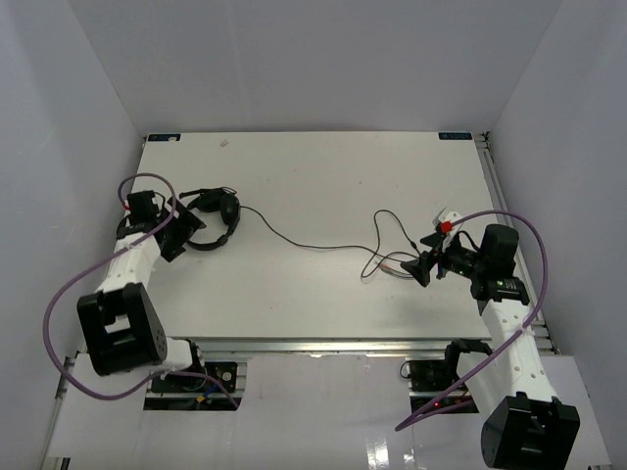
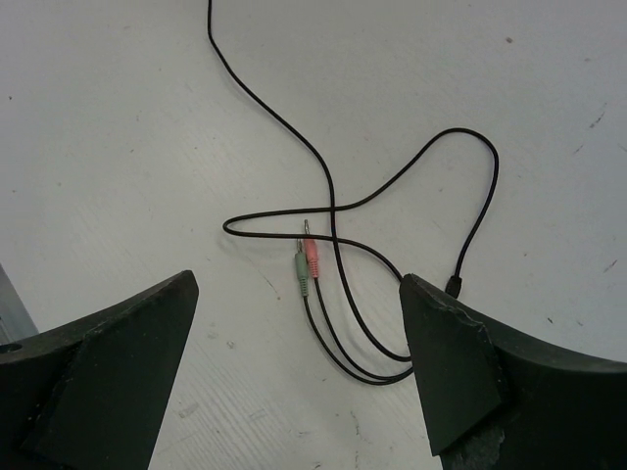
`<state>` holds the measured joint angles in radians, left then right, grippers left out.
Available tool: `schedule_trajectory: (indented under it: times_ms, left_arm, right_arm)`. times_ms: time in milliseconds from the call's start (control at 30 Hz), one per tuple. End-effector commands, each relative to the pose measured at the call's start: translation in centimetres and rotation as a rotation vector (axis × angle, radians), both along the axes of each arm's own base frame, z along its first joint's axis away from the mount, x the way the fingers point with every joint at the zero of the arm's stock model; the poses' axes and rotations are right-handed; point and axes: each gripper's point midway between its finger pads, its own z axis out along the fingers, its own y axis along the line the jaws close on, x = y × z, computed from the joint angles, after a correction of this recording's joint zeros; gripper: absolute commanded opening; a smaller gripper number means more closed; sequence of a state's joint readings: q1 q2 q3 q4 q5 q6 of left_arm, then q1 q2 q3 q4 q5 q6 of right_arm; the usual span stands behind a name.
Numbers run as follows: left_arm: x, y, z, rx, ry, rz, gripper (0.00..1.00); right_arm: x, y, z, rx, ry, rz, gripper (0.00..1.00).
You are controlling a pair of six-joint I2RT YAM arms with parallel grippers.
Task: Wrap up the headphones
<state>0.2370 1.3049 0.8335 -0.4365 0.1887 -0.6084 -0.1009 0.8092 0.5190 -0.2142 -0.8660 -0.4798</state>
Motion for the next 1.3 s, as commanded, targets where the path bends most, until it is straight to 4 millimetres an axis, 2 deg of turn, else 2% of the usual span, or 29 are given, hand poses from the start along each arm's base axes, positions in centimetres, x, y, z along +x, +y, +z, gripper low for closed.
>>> schedule_trajectory:
  times_ms: [0, 33, 400, 600, 767, 900, 933, 1067, 1167, 1267]
  left_arm:
    - [1.8, 1.4, -1.5, 0.003, 0.103, 0.045, 0.94]
    - [1.8, 1.8, -2.7, 0.015, 0.148, 0.048, 0.92]
    - [4.2, 4.1, -5.8, 0.090, 0.213, 0.080, 0.77]
    - [4.3, 4.2, -8.0, 0.081, 0.273, 0.082, 0.59]
    - [4.0, 4.2, -8.7, 0.086, 0.294, 0.073, 0.45]
    - [3.8, 4.4, -8.3, 0.107, 0.287, 0.058, 0.28]
    - [3.7, 4.4, -8.2, 0.112, 0.283, 0.052, 0.21]
    - [3.8, 4.5, -6.4, 0.139, 0.234, 0.022, 0.05]
    - [3.8, 3.6, -4.4, 0.158, 0.174, -0.035, 0.00]
    - [3.6, 1.9, -1.0, 0.200, 0.081, -0.106, 0.00]
  right_arm:
    - [-0.3, 0.6, 2.1, 0.016, -0.090, 0.046, 0.90]
    - [-0.3, 0.6, 2.3, 0.015, -0.097, 0.043, 0.90]
    - [-0.5, 0.8, 2.7, 0.027, -0.099, 0.049, 0.90]
    - [-0.3, 0.5, 2.3, 0.014, -0.095, 0.033, 0.90]
    - [0.0, 0.3, 2.0, 0.006, -0.086, 0.021, 0.90]
    - [0.1, 0.2, 1.7, 0.001, -0.081, 0.015, 0.90]
    - [0.1, 0.2, 1.7, 0.000, -0.082, 0.015, 0.90]
    - [0.0, 0.2, 1.4, -0.002, -0.077, 0.018, 0.90]
    - [-0.4, 0.6, 1.3, 0.004, -0.088, 0.052, 0.90]
    - [-1.3, 1.3, 1.0, 0.010, -0.115, 0.122, 0.90]
